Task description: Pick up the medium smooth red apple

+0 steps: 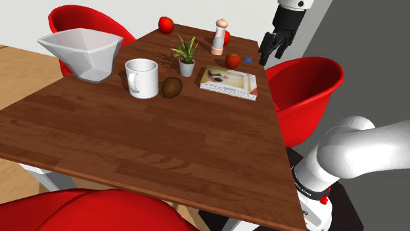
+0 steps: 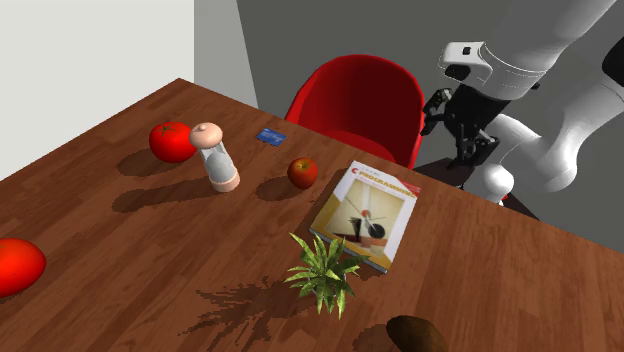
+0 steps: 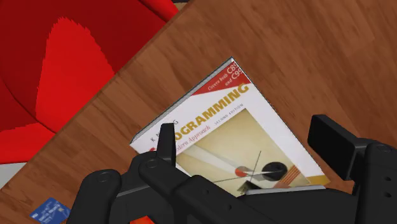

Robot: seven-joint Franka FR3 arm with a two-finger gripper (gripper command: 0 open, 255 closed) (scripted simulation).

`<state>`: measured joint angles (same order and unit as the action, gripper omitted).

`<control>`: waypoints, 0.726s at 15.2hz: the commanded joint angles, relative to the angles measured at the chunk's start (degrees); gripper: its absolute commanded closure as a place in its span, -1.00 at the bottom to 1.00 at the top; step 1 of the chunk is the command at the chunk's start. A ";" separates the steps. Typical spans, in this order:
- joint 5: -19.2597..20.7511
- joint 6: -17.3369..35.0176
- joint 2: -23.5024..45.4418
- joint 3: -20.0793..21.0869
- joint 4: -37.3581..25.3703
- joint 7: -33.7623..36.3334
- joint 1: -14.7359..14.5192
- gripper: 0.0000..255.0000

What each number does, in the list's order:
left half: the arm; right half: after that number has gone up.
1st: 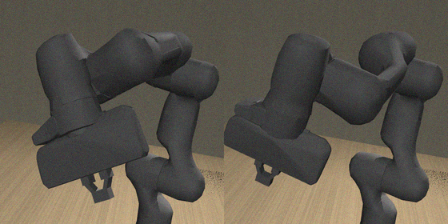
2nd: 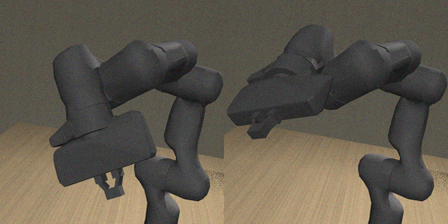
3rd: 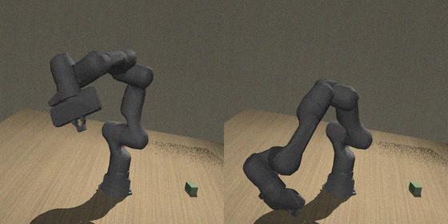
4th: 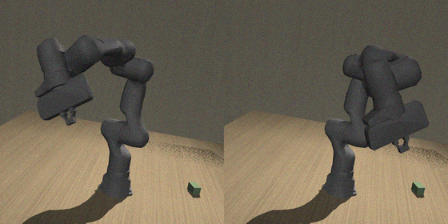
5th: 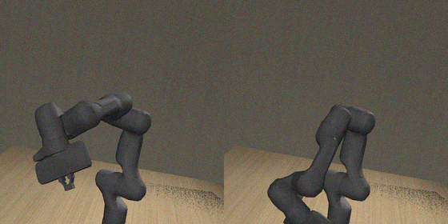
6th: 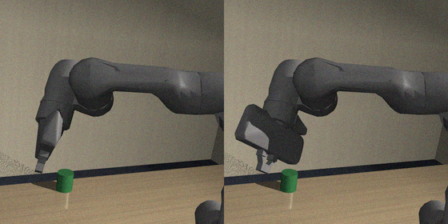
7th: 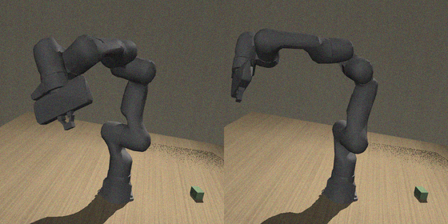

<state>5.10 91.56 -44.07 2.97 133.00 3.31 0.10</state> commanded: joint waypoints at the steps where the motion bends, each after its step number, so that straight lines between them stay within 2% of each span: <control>1: 0.00 0.00 0.00 0.00 0.00 0.00 0.00 -1.00; 11: -0.56 7.53 22.23 -6.35 -12.77 -4.82 2.22 -1.00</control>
<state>4.78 98.39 -24.37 -2.77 121.87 -0.97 2.15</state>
